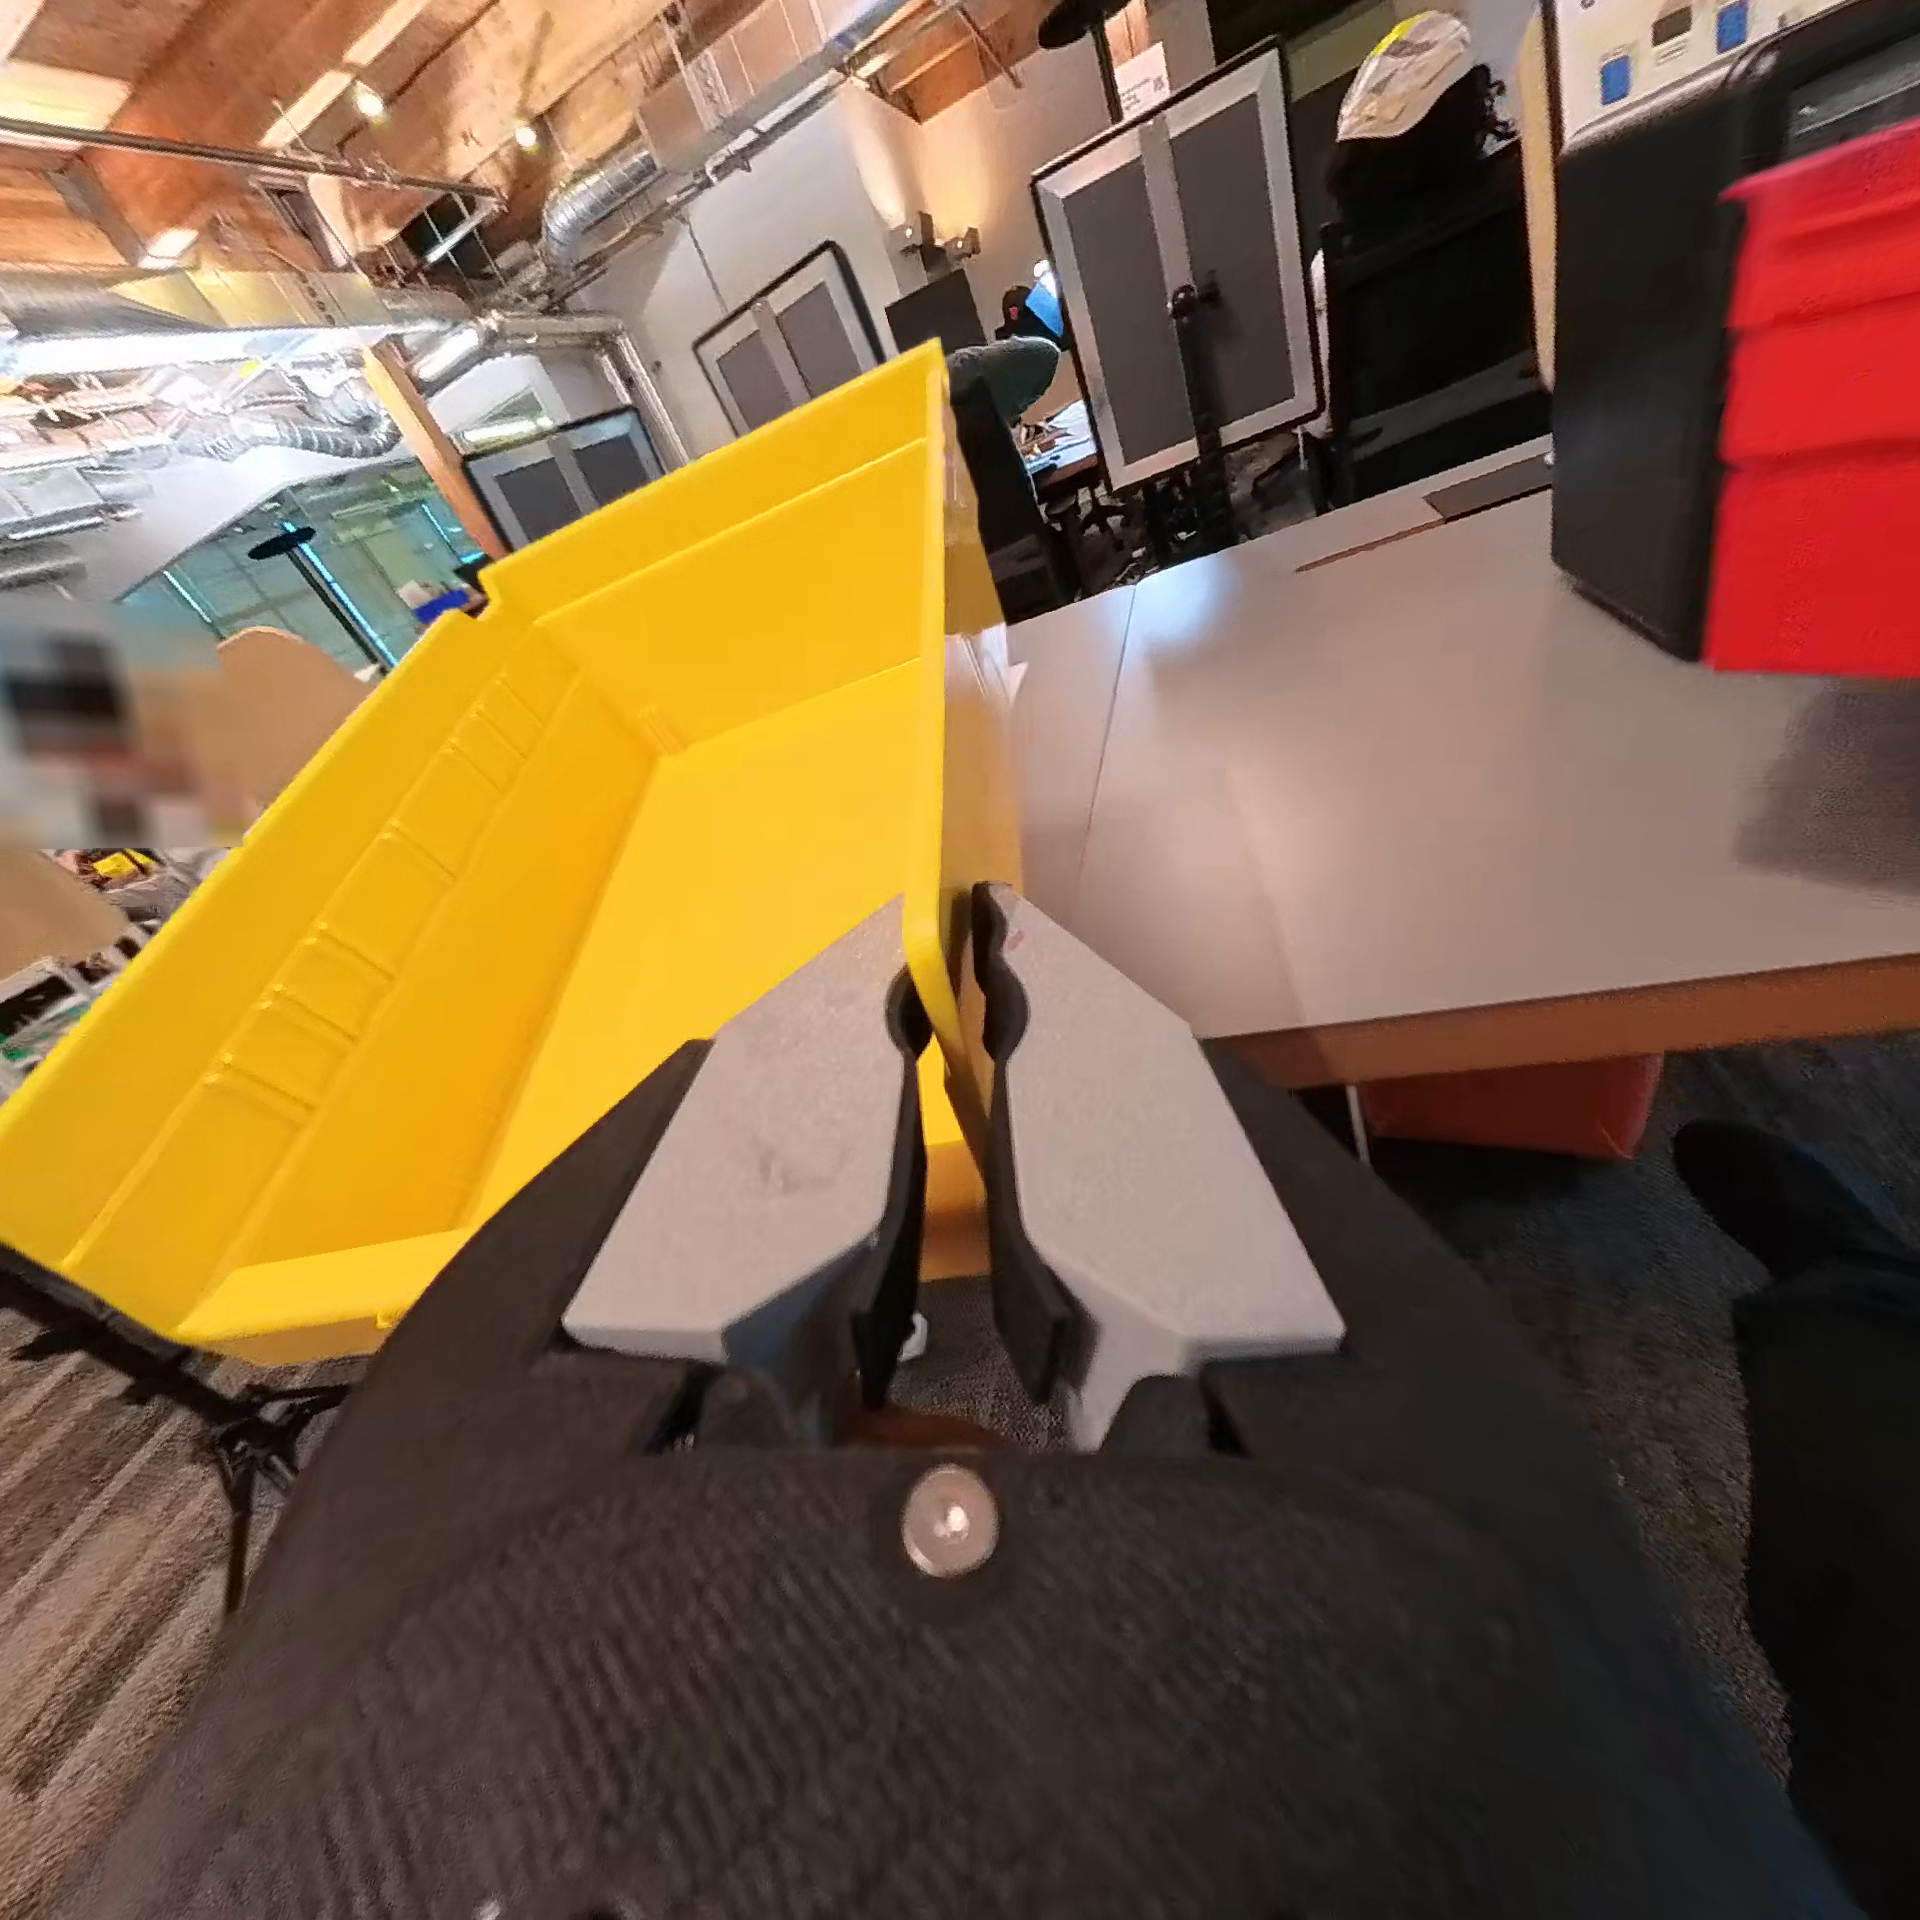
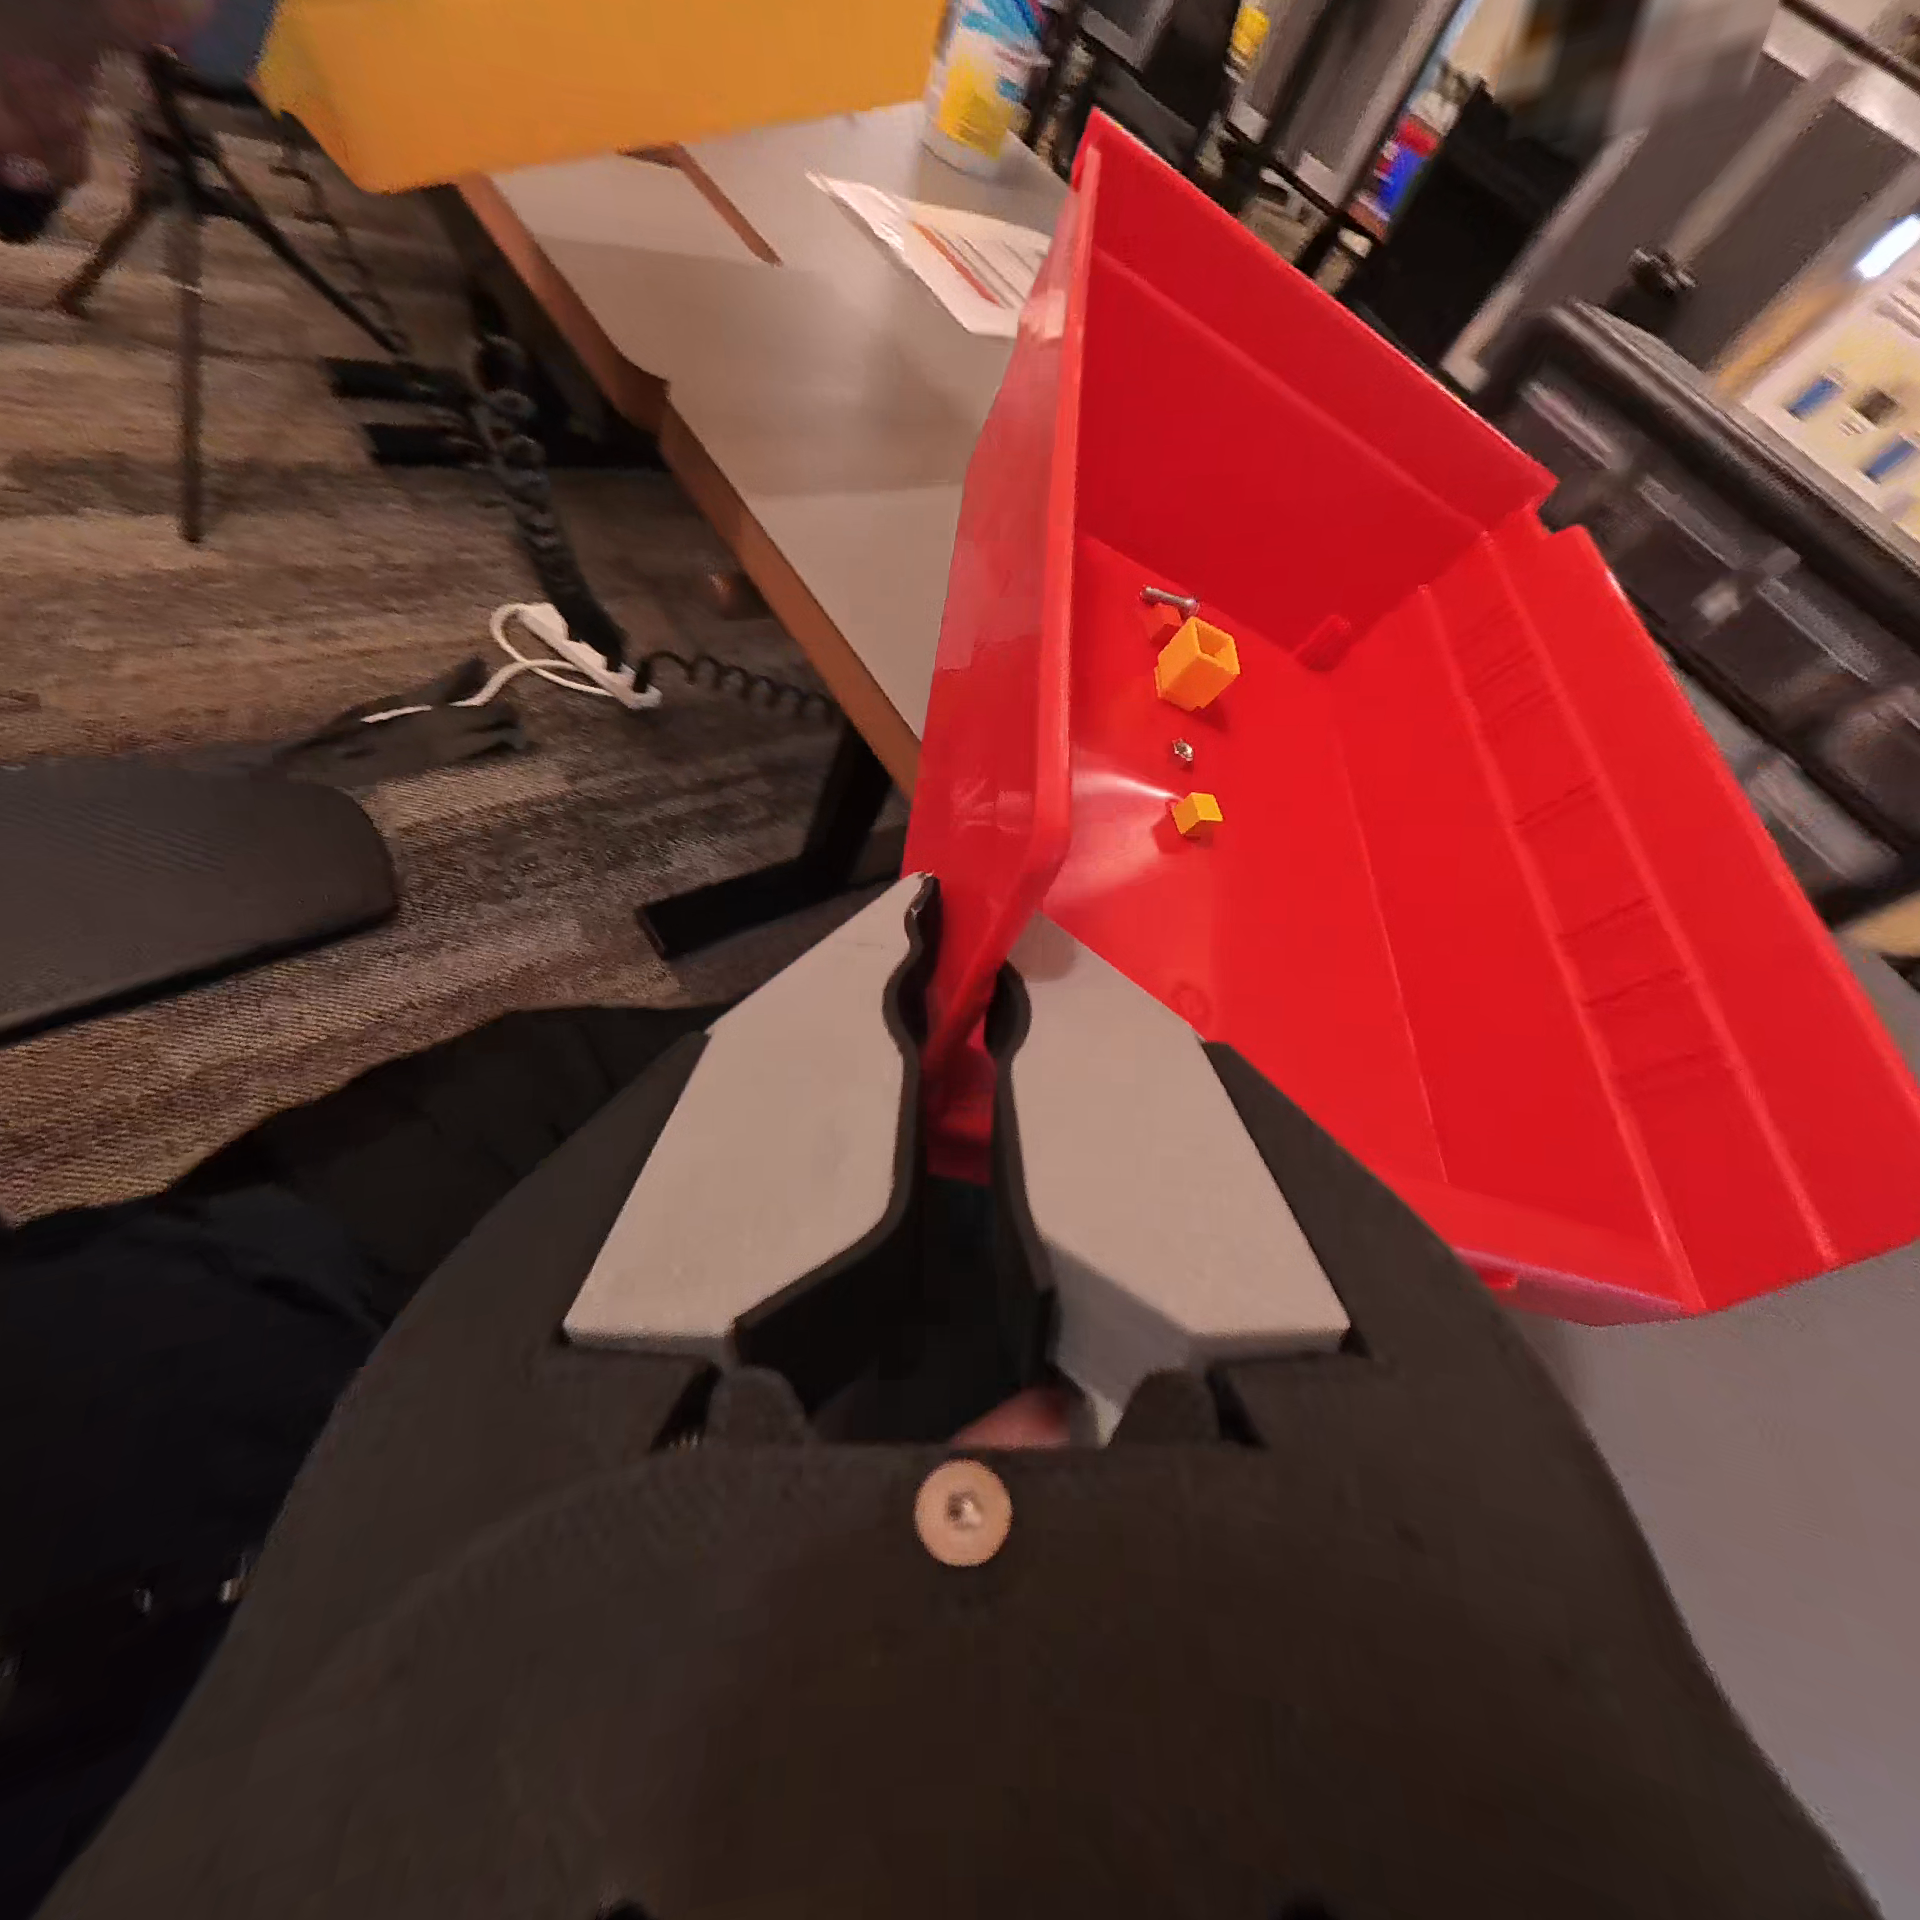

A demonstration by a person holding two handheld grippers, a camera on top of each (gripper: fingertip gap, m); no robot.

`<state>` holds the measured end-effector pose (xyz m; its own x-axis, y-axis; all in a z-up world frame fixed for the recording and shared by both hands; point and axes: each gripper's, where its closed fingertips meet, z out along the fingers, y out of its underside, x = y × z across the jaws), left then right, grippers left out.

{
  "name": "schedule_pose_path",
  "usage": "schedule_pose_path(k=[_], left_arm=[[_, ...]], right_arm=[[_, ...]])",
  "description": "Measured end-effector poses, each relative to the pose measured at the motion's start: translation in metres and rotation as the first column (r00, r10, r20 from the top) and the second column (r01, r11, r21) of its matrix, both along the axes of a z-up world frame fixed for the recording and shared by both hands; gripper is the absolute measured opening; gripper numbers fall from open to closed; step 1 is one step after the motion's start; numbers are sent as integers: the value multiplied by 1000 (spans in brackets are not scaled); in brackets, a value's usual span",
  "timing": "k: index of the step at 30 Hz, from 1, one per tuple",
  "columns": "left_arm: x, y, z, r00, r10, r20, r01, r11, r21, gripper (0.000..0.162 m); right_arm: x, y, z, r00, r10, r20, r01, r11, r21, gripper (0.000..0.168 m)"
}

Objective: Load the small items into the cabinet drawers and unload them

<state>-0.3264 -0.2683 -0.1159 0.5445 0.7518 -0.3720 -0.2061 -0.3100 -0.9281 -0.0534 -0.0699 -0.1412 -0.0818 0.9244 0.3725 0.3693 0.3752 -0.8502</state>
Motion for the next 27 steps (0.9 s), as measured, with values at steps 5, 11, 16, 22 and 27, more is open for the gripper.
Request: schedule_pose_path(k=[5, 11, 16, 22, 27], left_arm=[[-1, -29, 6, 999, 39, -22, -39, 999, 5, 2], [-1, -46, 2, 998, 63, -21, -62, 998, 23, 2], [-4, -50, -9, 998, 69, -2, -69, 997, 29, 2], [-5, -46, -16, 998, 58, 10, -58, 997, 42, 1], [1, -46, -4, 999, 51, -13, -50, 997, 57, 1]], right_arm=[[-81, -36, -24, 996, 84, 23, -85, 996, 5, 4], [-192, -39, -66, 997, 3, 72, -9, 997, 82, 4], [-270, -16, -74, 988, -143, 58, 142, 990, 22, 4], [-360, -24, -75, 965, -257, 48, 258, 966, -4, 11], [-381, -41, -35, 980, -197, 10, 196, 978, 75, 27]])
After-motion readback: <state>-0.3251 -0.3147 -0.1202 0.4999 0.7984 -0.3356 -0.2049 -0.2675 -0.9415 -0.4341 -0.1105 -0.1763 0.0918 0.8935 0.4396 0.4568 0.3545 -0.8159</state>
